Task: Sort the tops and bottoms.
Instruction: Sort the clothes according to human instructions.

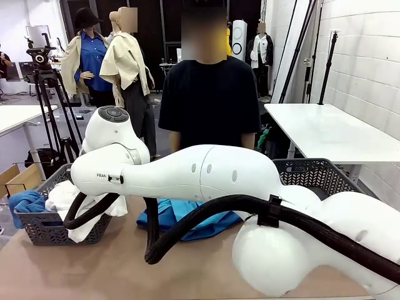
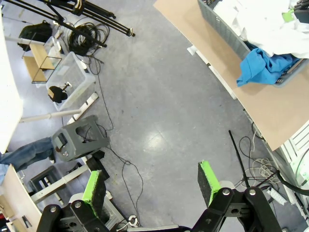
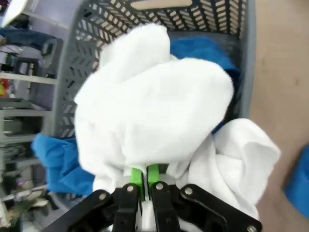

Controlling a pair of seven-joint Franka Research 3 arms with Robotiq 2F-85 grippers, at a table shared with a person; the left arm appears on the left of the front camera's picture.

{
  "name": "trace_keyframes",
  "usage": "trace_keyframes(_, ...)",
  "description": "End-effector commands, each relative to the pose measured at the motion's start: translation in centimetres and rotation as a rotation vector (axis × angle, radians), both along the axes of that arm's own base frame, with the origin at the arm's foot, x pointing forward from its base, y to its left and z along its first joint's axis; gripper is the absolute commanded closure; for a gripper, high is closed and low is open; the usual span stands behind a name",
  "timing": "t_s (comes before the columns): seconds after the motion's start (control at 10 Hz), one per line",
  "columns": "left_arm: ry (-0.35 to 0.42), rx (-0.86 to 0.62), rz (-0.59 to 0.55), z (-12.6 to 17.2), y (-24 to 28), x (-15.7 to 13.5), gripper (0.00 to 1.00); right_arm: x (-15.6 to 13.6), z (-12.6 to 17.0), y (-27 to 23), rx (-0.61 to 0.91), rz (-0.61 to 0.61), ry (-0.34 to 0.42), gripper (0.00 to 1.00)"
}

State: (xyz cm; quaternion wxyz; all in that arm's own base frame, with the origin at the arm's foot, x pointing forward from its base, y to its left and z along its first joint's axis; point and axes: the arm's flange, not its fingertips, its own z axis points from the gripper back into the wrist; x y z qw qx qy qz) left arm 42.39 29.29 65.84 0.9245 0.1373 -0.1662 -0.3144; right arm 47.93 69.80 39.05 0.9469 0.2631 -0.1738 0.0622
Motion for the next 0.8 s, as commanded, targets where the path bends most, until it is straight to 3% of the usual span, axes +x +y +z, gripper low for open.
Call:
trace_keyframes(0.0, 0.003, 0.009, 0.001, 0.1, 0.1, -0.2, 0.00, 2.3, -0.2, 3.5, -0.030, 0.044, 0.039, 1.00)
trace_keyframes(0.1, 0.003, 0.009, 0.001, 0.1, 0.1, -0.2, 0.00, 2.3, 0.2, 3.6, -0.021, 0.039, 0.022, 1.00)
trace_keyframes(0.2, 0.003, 0.009, 0.001, 0.1, 0.1, -0.2, 0.00, 2.3, 0.6, 3.7, -0.021, 0.043, 0.009, 0.90)
trace_keyframes(0.6, 0.003, 0.009, 0.001, 0.1, 0.1, -0.2, 0.00, 2.0, 4.5, 3.3, -0.021, 0.083, -0.063, 0.13)
trace_keyframes(0.7, 0.003, 0.009, 0.001, 0.1, 0.1, -0.2, 0.00, 2.0, 5.7, 3.0, -0.038, 0.093, -0.092, 0.00)
